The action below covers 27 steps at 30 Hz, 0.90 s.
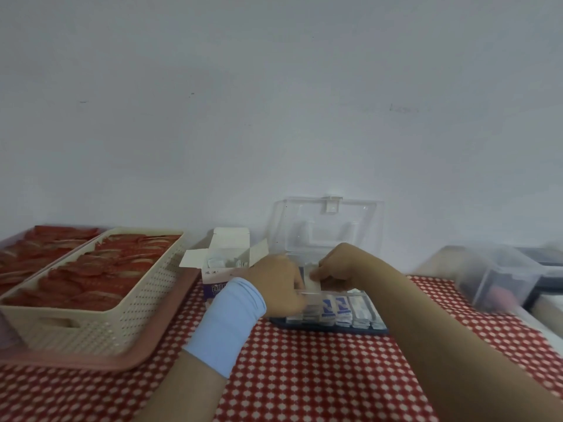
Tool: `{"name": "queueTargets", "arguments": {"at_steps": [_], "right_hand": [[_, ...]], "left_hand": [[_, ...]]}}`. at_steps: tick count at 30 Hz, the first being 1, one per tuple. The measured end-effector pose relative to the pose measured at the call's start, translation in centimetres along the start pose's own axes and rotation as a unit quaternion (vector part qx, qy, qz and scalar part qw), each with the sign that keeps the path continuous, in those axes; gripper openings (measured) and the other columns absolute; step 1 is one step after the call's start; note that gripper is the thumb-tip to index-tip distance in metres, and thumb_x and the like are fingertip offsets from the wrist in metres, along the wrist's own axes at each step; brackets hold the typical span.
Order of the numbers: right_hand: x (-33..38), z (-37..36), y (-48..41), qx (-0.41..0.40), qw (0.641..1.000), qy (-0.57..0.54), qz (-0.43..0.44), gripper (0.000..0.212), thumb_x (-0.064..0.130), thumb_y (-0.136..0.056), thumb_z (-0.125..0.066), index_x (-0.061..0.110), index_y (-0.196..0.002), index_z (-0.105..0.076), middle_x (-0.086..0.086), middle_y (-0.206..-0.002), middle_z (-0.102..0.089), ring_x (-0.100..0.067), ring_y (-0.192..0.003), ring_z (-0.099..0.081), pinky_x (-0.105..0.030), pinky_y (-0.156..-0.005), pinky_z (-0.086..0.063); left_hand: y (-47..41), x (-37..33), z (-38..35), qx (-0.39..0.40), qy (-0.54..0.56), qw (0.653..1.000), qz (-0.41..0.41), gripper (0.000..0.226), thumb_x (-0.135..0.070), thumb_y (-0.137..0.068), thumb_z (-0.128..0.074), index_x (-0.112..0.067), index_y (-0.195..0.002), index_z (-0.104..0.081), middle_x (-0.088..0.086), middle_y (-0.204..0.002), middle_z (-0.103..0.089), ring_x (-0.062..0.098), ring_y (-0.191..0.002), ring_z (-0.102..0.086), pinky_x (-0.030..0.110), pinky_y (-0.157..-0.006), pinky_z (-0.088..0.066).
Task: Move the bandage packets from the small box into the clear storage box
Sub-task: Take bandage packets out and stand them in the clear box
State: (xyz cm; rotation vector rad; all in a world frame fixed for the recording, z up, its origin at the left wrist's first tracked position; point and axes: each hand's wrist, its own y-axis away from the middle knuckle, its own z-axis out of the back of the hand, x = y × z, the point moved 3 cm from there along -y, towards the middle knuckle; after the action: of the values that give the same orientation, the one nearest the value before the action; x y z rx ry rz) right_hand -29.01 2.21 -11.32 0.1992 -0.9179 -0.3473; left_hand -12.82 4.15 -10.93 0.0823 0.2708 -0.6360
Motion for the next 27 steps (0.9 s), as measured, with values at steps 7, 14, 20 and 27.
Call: {"name": "queueTargets", "arguments": {"at_steps": [7,14,20,27], "right_hand": [[0.1,-1.3,-1.1,-0.04,0.985,0.17,0.009,0.022,0.021,-0.085,-0.076,0.003,-0.097,-0.07,-0.009,-0.082,-0.065,-0.02,-0.07,-0.061,-0.027,-0.066,-0.051],[1.2,-1.7,-0.3,-0.071,0.938,0.337,0.039,0.029,0.034,-0.091,-0.068,0.013,-0.081,-0.052,-0.003,-0.08,-0.05,-0.018,-0.087,-0.055,-0.028,-0.089,-0.051],[0.6,-1.5,-0.7,-0.059,0.979,0.196,0.013,0.024,0.026,-0.086,-0.078,0.01,-0.083,-0.061,-0.003,-0.07,-0.067,-0.015,-0.057,-0.062,-0.026,-0.065,-0.056],[0.6,-1.2,-0.3,-0.053,0.979,0.197,0.012,0.021,0.025,-0.089,-0.074,0.007,-0.085,-0.064,-0.006,-0.079,-0.072,-0.017,-0.063,-0.065,-0.027,-0.069,-0.057]], "left_hand": [[-0.3,-0.3,-0.6,0.001,-0.101,0.995,0.008,0.029,-0.034,-0.088,-0.049,-0.026,-0.1,-0.074,0.003,-0.123,-0.053,0.025,-0.12,-0.043,0.035,-0.108,-0.034],[-0.6,0.0,-1.1,0.003,-0.104,0.995,0.004,0.029,-0.036,-0.086,-0.048,-0.024,-0.093,-0.074,0.003,-0.112,-0.052,0.023,-0.117,-0.043,0.04,-0.105,-0.039],[-0.6,0.1,-1.2,-0.001,-0.1,0.995,0.007,0.024,-0.036,-0.085,-0.049,-0.028,-0.088,-0.072,0.001,-0.113,-0.051,0.023,-0.116,-0.044,0.041,-0.104,-0.041],[-0.5,-0.1,-0.6,-0.004,-0.042,0.999,0.004,0.03,-0.033,-0.084,-0.054,-0.024,-0.101,-0.077,0.0,-0.109,-0.063,0.019,-0.101,-0.058,0.034,-0.092,-0.051]]}}
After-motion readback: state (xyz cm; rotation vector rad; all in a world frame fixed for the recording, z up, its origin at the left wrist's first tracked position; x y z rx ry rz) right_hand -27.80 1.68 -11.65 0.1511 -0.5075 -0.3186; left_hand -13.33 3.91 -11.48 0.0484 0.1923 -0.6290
